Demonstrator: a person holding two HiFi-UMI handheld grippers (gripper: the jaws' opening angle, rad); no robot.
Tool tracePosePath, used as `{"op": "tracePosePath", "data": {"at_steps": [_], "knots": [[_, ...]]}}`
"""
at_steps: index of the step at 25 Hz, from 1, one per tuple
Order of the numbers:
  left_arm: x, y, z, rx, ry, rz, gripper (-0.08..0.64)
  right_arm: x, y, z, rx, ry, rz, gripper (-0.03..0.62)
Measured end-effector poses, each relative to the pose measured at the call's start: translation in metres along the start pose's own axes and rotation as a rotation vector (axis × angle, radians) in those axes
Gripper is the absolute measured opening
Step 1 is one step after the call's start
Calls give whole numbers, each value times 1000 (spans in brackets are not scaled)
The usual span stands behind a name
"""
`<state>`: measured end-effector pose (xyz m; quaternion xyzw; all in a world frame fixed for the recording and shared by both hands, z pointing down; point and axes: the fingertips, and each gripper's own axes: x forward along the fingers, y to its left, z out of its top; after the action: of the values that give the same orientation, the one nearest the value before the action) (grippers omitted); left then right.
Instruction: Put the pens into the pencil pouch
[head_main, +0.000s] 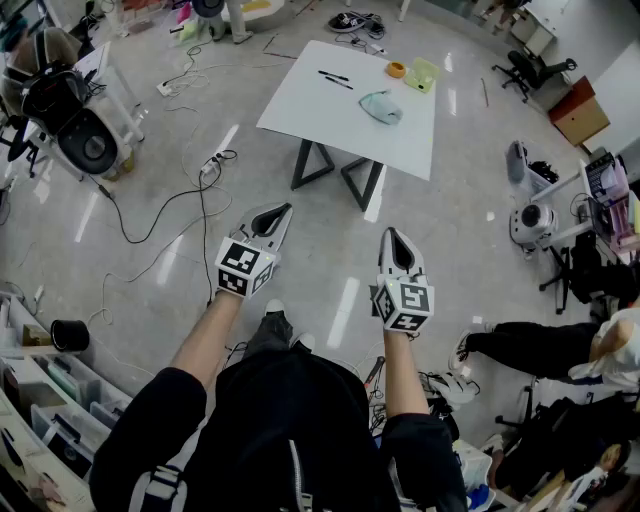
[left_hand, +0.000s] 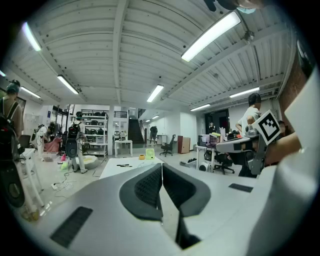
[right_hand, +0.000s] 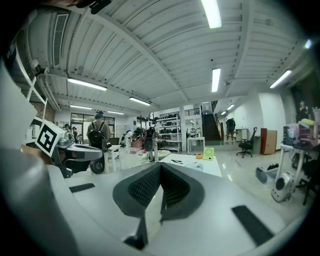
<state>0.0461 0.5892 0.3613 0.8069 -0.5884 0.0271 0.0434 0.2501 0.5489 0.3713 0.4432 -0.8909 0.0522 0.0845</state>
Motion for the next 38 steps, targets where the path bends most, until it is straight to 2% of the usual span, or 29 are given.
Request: {"op": "tracePosePath", "data": {"at_steps": [10, 12, 16, 19, 23, 30, 38], "knots": [[-13, -1, -13, -3, 30, 14, 26, -7, 3, -12, 36, 2, -3, 0], [-14, 0, -14, -5, 37, 15, 28, -8, 5, -12, 36, 0, 2, 12], [-19, 2, -17, -19, 37, 20, 39, -6, 11, -14, 30, 5, 18, 80], [-17, 1, -22, -28, 48, 17, 177, -5, 13, -17, 24, 12, 28, 130], [-18, 0, -20, -40, 33, 20, 252, -6, 13, -17, 8, 7, 25, 198], [-22, -2, -10, -48, 14, 29, 256, -3, 15, -18, 21, -4, 39, 222], [2, 22, -19, -67, 34, 26, 255, 31, 11, -21, 36, 9, 50, 222]]}}
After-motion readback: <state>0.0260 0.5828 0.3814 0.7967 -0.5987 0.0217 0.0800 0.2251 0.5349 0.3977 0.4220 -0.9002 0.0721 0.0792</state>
